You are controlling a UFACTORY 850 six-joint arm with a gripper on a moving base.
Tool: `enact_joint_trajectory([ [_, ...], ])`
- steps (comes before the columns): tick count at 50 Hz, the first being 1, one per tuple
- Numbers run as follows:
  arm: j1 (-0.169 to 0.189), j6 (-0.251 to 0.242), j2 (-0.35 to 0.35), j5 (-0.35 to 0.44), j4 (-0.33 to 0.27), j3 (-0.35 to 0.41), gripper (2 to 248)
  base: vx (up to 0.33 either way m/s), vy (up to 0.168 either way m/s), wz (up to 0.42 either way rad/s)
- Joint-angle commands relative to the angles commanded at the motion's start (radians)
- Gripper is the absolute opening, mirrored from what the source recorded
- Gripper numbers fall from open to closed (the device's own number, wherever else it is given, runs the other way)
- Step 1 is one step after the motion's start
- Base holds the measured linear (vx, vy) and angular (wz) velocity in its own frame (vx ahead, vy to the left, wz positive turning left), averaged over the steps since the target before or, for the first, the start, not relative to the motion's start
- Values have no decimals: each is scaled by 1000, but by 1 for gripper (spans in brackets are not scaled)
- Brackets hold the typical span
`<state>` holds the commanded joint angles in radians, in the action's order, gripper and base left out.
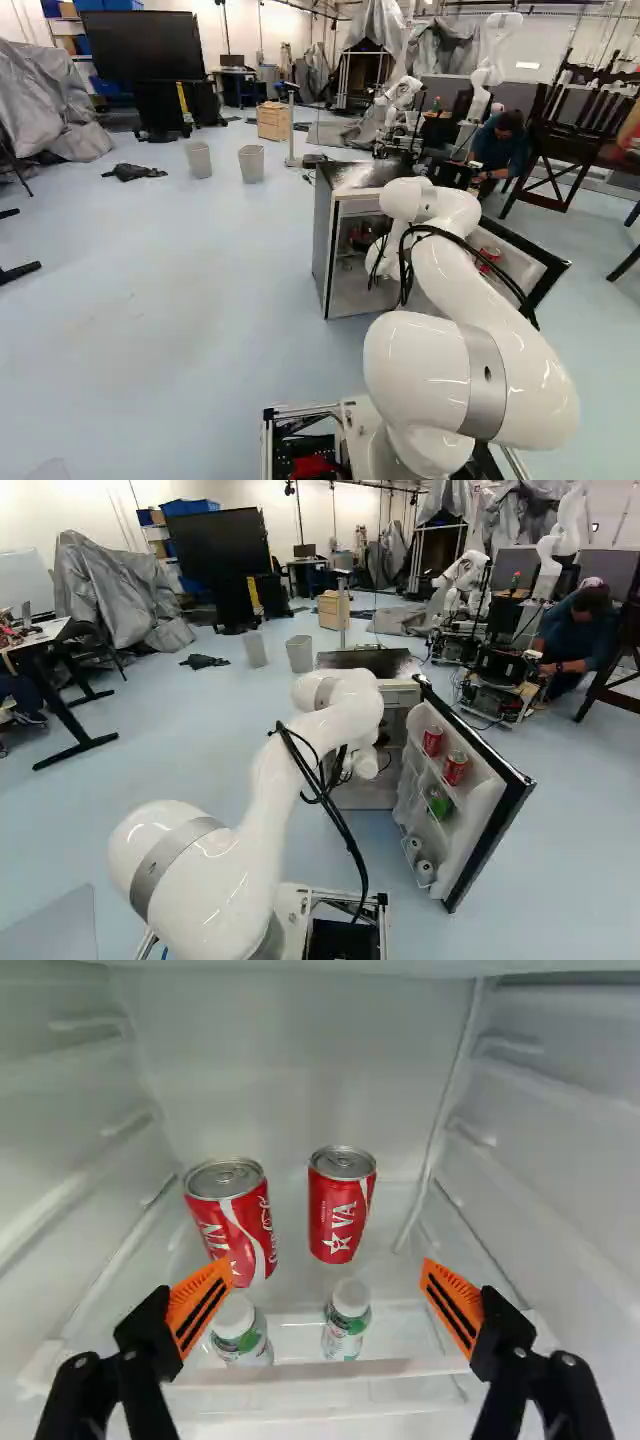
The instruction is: Grab a drink from the fridge
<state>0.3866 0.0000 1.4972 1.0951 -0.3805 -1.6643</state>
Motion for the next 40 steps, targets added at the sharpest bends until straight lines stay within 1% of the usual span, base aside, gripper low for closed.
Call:
enact_joint_trajectory([
  [19,-9,0,48,-36,72,-86,247,0,0,0],
  [40,-18,0,102,-40,79,-182,247,0,0,0],
])
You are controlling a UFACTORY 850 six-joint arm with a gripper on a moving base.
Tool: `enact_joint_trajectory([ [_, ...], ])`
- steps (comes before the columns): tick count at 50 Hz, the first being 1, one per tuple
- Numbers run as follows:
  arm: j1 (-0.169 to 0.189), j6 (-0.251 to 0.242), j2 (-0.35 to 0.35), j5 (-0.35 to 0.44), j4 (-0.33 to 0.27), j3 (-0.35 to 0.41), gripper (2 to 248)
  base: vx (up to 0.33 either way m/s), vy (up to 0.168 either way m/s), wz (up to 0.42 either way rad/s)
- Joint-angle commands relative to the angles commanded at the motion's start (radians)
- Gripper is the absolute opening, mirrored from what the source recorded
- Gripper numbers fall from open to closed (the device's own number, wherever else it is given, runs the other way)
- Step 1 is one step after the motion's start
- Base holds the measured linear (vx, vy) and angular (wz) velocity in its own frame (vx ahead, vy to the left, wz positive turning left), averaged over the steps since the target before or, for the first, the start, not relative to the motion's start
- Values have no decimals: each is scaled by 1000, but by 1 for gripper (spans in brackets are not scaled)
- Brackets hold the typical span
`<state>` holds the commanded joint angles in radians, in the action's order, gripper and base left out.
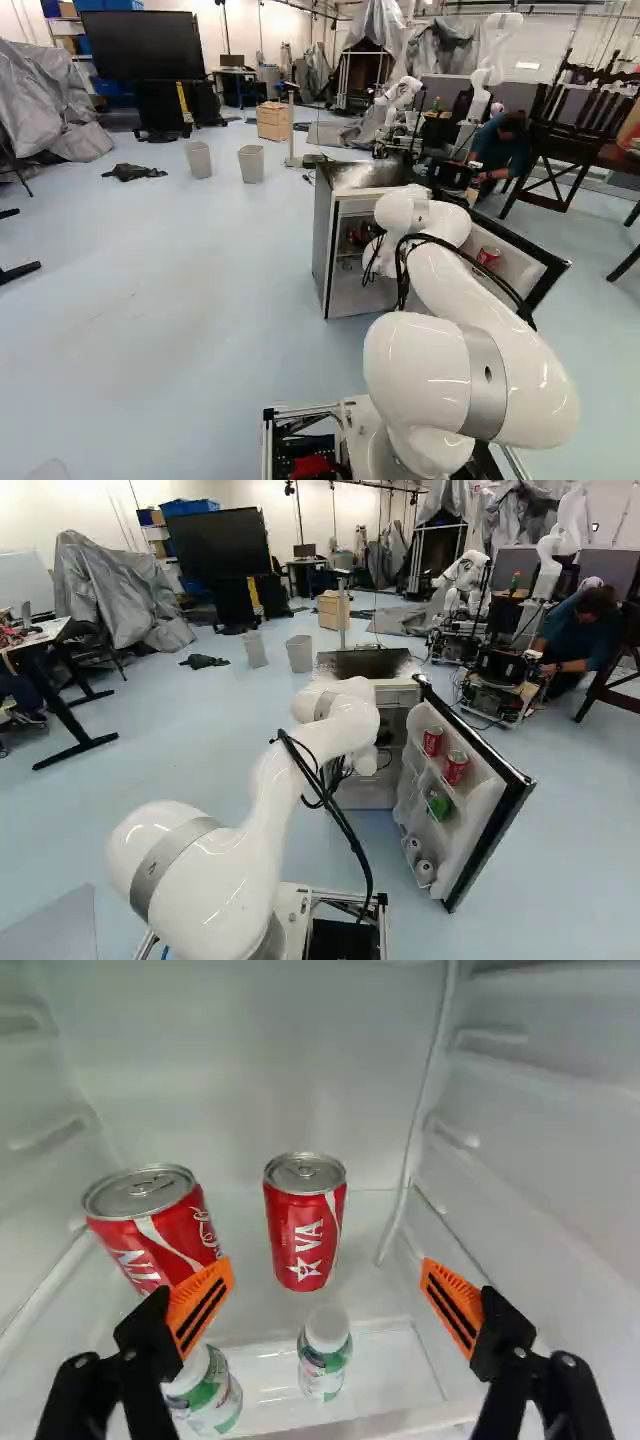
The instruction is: Grab a drink from the fridge
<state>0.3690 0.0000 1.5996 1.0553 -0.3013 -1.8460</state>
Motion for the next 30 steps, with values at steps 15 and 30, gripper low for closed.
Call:
enact_joint_trajectory([
  [15,-3,0,24,0,0,-41,247,0,0,0],
  [30,-6,0,32,0,0,-62,247,0,0,0],
])
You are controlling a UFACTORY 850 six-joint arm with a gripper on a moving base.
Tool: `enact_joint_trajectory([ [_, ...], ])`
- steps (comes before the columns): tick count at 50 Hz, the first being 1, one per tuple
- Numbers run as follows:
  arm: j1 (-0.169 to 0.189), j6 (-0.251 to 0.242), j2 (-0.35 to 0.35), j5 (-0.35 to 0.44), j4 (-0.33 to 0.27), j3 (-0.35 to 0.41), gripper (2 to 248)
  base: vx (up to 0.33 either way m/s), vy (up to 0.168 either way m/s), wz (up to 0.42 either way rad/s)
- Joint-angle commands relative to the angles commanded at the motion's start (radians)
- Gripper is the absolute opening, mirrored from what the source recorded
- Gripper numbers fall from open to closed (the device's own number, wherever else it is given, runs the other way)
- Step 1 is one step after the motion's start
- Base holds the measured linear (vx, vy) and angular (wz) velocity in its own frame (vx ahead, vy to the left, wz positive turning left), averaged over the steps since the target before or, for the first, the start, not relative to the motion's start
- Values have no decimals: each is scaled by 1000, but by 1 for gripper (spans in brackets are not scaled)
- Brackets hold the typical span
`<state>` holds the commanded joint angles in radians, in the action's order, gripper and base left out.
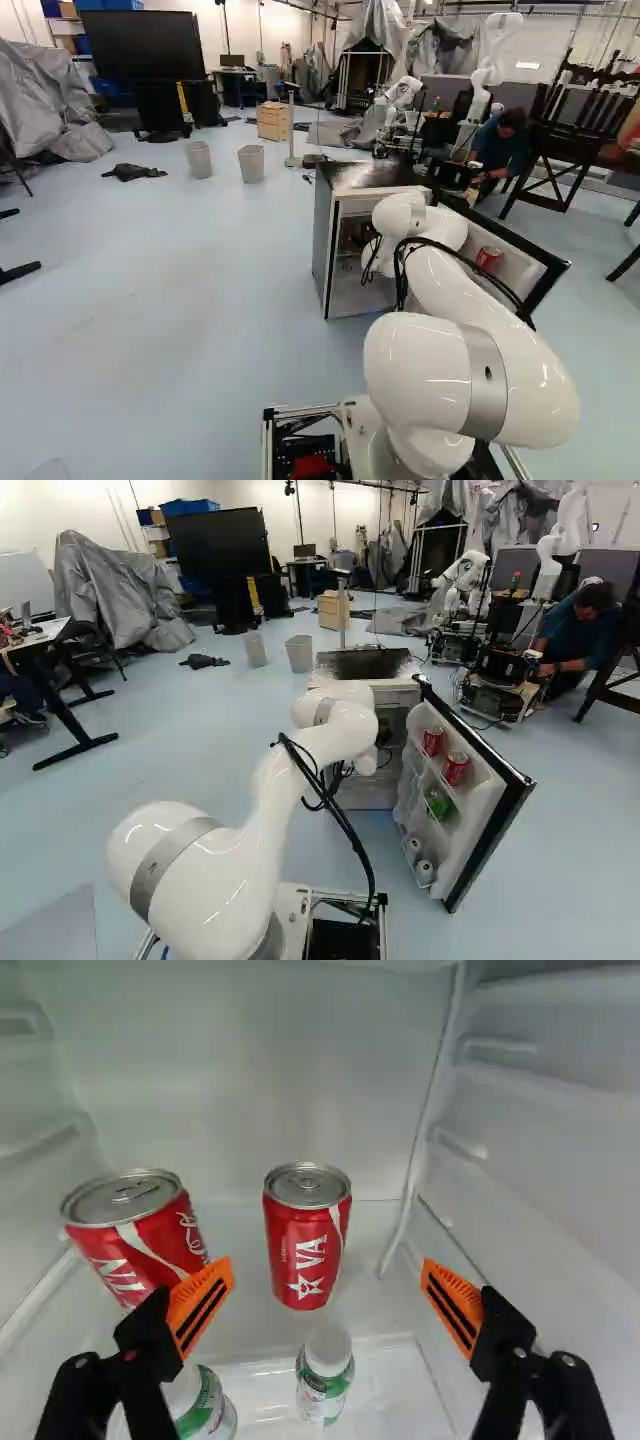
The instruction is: Grab a drink from the fridge
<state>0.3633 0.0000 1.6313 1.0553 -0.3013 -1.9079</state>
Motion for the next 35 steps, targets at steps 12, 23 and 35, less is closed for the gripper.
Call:
enact_joint_trajectory([
  [12,0,0,-21,0,0,20,247,0,0,0],
  [23,0,0,-23,0,0,21,247,0,0,0],
  [35,-3,0,-47,0,0,46,247,0,0,0],
])
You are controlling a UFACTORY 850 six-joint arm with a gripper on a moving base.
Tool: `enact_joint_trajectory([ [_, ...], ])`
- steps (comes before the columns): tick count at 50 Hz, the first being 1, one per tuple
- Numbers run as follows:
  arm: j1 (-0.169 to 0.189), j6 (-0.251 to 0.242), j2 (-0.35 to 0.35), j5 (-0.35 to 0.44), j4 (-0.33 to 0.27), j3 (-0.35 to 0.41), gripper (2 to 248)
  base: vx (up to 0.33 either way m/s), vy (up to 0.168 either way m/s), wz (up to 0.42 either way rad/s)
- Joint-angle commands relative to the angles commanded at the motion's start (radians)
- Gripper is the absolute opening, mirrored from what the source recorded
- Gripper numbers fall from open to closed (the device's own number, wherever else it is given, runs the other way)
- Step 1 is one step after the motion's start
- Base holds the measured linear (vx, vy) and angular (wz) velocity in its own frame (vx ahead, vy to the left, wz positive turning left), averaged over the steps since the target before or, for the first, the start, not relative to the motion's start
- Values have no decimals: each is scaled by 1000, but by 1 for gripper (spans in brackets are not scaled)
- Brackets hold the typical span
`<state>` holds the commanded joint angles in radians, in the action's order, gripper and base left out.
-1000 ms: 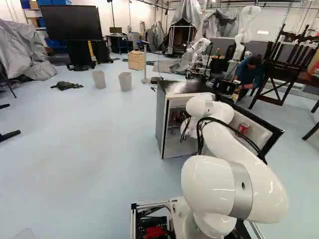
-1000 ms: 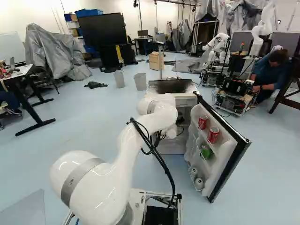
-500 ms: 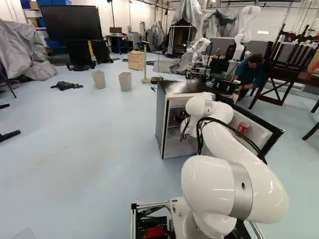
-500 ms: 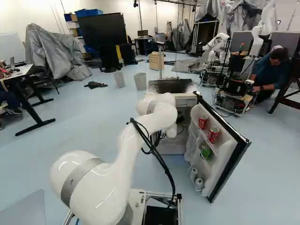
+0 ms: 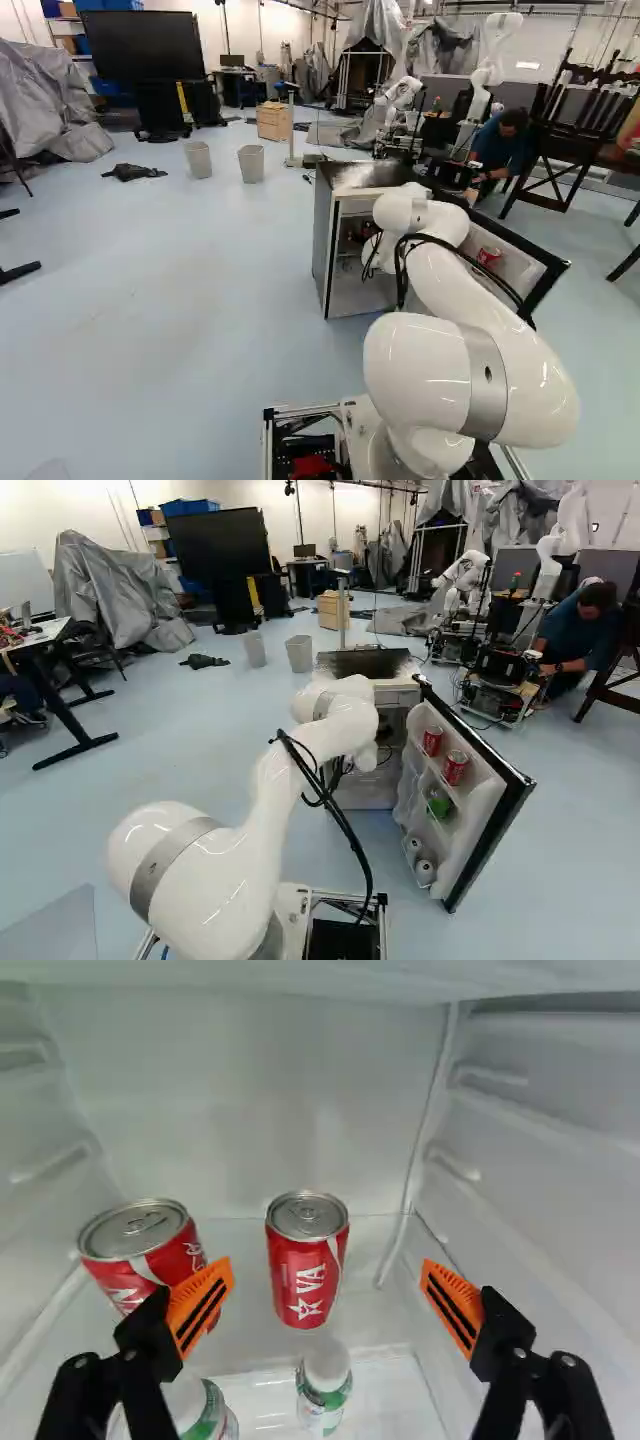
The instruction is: Grab a drink from the fridge
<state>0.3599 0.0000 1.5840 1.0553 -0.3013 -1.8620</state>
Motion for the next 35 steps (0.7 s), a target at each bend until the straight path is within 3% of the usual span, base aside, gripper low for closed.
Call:
enact_joint_trajectory([
  [35,-19,0,-4,0,0,4,247,0,0,0],
])
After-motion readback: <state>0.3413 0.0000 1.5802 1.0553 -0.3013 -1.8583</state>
